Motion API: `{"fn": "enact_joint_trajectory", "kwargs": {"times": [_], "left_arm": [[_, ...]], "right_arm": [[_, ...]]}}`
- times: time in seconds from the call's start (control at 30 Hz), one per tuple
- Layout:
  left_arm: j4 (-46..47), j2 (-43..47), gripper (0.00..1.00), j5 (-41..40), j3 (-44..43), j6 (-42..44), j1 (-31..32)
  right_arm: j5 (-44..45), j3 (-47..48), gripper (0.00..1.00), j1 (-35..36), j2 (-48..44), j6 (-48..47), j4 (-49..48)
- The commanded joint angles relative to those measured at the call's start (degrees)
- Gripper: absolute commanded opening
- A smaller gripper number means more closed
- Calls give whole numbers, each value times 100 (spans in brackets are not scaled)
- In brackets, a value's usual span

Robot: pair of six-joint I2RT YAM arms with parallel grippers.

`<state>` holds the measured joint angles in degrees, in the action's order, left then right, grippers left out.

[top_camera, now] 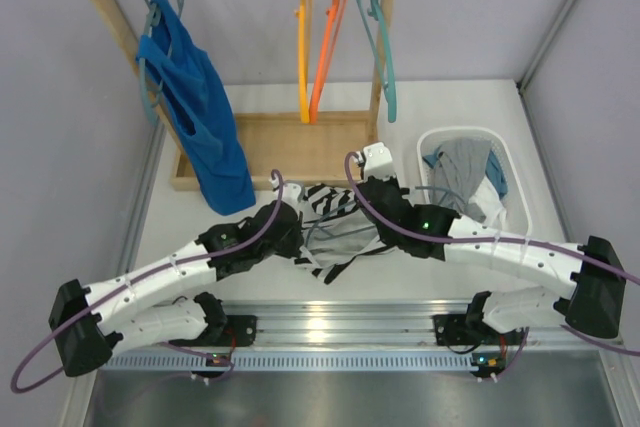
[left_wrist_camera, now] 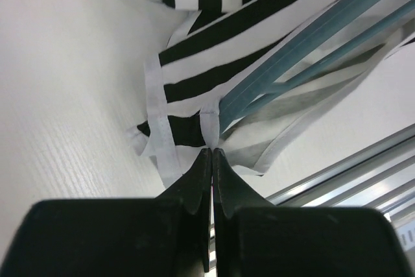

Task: Place the tank top on the hanger

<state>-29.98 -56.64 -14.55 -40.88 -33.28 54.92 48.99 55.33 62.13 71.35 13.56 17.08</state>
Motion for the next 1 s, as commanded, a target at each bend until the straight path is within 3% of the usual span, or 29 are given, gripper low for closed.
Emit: {"fn": "enact_joint_trajectory", "kwargs": {"times": [0.0,0.53,0.97], "left_arm": [[-17,39,0,-66,-499,5,10],[53,-479,0,-22,-1694,85,10],[458,-462,0,-22,-1897,-73,10]], "right_arm": [[84,171,0,124,-60,112,-284],[602,426,0,669,186,270,-328],[787,523,0,1012,142,401,-503]]}}
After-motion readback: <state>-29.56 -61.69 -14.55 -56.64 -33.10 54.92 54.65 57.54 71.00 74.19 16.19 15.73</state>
